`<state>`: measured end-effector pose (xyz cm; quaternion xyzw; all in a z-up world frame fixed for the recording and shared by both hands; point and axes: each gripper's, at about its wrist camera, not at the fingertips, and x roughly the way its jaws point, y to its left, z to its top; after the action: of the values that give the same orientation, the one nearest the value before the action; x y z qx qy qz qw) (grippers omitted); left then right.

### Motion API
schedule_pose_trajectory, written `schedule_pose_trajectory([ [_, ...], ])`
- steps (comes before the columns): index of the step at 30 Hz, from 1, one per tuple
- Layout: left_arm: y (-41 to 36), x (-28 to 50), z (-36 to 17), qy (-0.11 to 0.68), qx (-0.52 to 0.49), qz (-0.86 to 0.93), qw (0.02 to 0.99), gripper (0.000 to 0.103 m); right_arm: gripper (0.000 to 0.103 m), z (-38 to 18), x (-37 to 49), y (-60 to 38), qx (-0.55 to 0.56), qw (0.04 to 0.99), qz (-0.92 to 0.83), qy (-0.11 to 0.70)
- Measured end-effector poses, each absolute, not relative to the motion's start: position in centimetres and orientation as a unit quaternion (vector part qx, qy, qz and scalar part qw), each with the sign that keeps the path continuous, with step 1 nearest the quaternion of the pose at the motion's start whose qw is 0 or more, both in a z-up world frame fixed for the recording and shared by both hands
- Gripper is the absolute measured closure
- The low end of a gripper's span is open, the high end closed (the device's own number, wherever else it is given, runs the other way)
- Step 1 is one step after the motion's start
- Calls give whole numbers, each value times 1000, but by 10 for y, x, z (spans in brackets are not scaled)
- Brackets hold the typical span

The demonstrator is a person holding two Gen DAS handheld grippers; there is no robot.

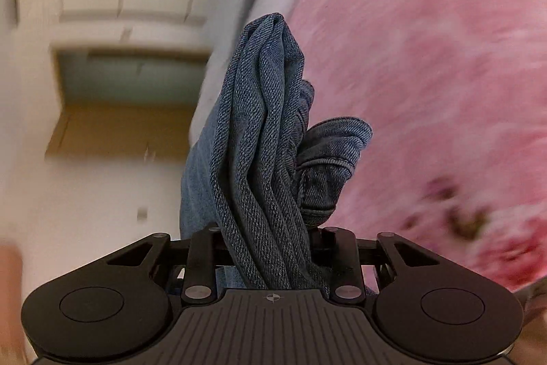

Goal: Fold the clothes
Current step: 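Lift the folded jeans with both grippers and carry them to the towel stack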

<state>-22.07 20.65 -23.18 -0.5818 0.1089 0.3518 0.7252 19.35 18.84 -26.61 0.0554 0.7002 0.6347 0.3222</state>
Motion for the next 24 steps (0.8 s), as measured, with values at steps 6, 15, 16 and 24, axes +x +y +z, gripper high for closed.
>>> schedule_pose_trajectory([
  [6, 141, -362, -204, 39, -579, 426, 694, 65, 72, -230, 52, 205, -10, 253, 683, 686],
  [15, 90, -577, -190, 1, -576, 493, 652, 65, 72, -227, -174, 202, -47, 191, 689, 698],
  [16, 88, -597, -190, -2, -578, 500, 644, 65, 72, -225, -195, 204, -58, 186, 688, 699],
  [24, 89, -709, -179, -57, -570, 530, 625, 65, 72, -201, -329, 230, -108, 155, 714, 674],
])
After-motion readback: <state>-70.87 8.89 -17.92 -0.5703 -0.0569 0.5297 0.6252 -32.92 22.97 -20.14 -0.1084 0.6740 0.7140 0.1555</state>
